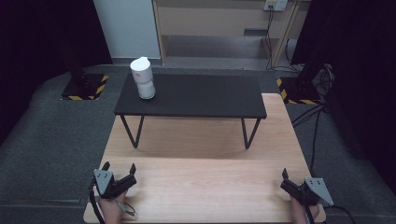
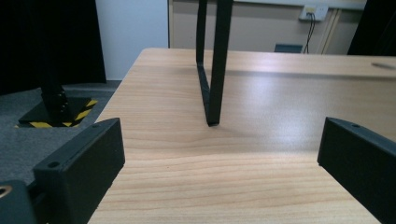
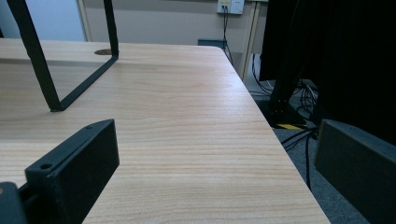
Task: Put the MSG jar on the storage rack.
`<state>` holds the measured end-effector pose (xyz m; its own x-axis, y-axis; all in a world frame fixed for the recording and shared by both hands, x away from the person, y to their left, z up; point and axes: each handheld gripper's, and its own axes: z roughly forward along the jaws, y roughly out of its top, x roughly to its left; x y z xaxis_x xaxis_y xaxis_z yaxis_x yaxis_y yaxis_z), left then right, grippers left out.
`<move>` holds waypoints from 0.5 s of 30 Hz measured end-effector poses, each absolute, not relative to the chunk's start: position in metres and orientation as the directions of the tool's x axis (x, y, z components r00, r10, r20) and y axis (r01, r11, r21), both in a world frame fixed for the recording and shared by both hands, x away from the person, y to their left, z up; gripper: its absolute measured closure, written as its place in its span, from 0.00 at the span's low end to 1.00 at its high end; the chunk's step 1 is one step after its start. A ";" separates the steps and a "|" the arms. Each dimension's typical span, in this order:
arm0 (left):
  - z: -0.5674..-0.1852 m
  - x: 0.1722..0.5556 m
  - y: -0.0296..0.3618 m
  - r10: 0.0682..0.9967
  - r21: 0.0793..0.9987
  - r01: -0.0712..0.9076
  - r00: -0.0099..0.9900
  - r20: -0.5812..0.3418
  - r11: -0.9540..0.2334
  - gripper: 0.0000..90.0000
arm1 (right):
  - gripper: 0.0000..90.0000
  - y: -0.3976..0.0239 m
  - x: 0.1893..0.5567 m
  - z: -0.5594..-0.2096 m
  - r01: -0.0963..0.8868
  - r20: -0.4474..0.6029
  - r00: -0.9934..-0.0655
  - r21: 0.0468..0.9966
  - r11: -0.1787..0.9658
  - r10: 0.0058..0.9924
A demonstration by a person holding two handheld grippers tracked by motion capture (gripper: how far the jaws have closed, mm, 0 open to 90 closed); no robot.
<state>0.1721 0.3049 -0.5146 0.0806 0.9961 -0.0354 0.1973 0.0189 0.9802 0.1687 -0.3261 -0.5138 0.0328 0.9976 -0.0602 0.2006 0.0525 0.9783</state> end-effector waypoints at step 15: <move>-0.511 0.173 0.301 0.997 0.975 0.221 0.071 -0.036 0.020 0.00 | 0.01 -0.326 0.168 -0.514 0.200 -0.065 0.027 0.978 0.059 0.998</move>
